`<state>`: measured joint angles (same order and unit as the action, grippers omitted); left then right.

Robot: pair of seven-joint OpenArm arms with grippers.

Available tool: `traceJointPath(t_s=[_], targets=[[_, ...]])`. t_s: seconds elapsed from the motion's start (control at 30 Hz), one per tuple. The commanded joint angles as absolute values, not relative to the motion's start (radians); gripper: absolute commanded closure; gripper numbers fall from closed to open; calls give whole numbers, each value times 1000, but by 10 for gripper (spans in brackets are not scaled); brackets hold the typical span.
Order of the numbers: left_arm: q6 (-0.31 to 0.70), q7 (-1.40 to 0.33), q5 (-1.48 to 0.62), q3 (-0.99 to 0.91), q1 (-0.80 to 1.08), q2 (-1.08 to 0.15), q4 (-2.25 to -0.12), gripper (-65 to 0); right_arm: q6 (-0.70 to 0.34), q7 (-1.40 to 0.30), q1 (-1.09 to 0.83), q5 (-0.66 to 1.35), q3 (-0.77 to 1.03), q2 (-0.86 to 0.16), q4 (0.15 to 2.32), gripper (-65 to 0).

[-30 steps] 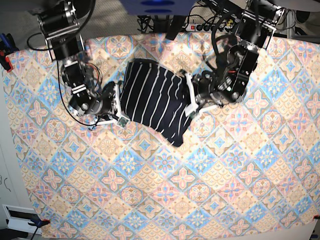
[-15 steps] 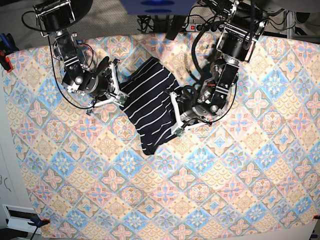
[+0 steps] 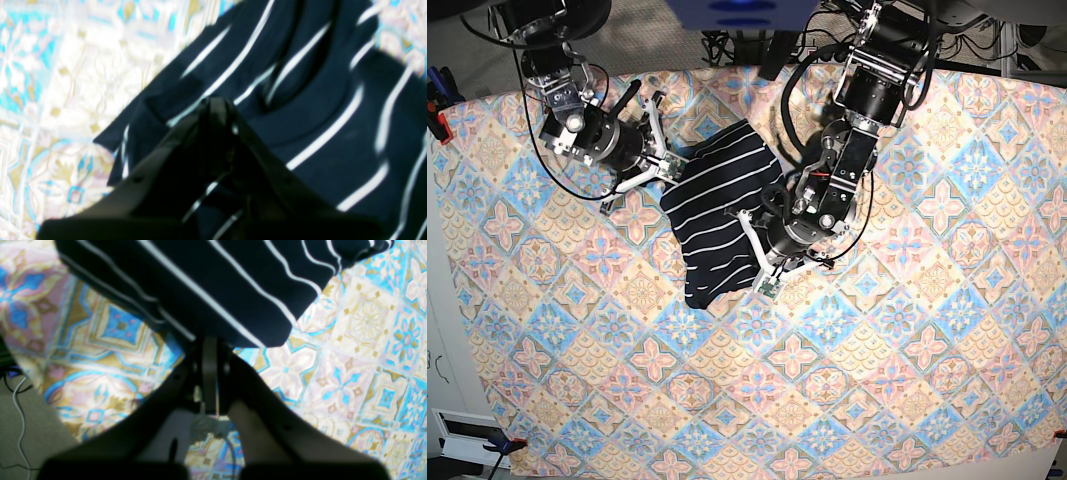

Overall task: Fold the T-shirt properly
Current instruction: 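Rotate the folded shirt with both grippers to square it, then release with the left gripper and flatten the shirt with the right gripper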

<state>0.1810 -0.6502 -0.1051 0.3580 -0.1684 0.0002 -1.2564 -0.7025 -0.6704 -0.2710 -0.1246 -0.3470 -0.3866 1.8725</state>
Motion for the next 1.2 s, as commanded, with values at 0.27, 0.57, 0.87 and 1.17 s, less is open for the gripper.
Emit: traceJointPath(t_s=[0.27, 0.57, 0.87, 1.17], targets=[[145, -717, -134, 282, -22, -44, -1566, 0, -698, -651, -303, -114, -225, -392, 1923, -2], [148, -797, -325, 197, 228, -150, -1847, 0, -698, -653, -231, -111, -228, -349, 1931, -2], [150, -802, -461, 239, 246, -133, -1883, 0, -698, -653, -128, -111, -225, -300, 1867, -2], [148, -794, -456, 371, 131, -105, -1685, 0, -698, -653, -125, -111, -309, -289, 1877, -2]])
